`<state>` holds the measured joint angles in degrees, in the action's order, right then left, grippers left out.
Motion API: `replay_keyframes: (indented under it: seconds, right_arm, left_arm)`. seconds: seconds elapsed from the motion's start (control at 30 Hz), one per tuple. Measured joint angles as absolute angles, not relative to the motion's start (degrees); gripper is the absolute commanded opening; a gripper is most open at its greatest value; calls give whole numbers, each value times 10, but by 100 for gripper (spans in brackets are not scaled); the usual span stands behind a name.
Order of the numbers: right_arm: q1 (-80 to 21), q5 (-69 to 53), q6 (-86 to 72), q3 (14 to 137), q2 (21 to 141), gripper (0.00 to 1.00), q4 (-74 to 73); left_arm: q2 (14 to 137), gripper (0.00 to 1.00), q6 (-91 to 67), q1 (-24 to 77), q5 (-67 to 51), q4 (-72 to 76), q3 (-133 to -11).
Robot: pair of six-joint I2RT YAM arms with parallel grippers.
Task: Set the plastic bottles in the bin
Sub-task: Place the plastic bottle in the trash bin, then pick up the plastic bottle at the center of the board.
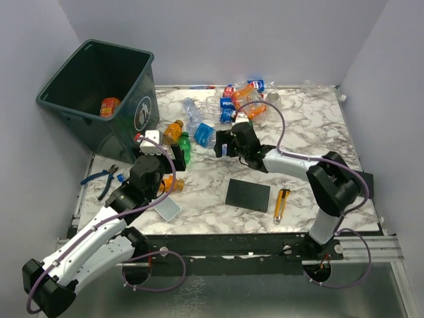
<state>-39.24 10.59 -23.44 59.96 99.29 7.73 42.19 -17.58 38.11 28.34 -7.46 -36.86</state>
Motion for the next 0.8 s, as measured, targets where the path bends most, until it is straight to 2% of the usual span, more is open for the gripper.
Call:
replay_keyframes:
  seconds: [0.23, 0.47, 0.63, 0.8]
  right_arm:
    - [-378, 90, -178, 608, 1071, 95, 115]
    - [-359, 53, -126, 621, 1113, 89, 136]
    - [-359, 25, -99, 654, 1144, 73, 140]
    - [-359, 3, -86, 679, 1165, 49, 140]
  left_arm:
    - [411, 99, -178, 381, 283, -72, -347]
    - [411, 99, -178, 381, 283, -65, -347]
    - [413, 99, -178, 381, 283, -65, -347]
    - [413, 99, -178, 381, 283, -65, -347]
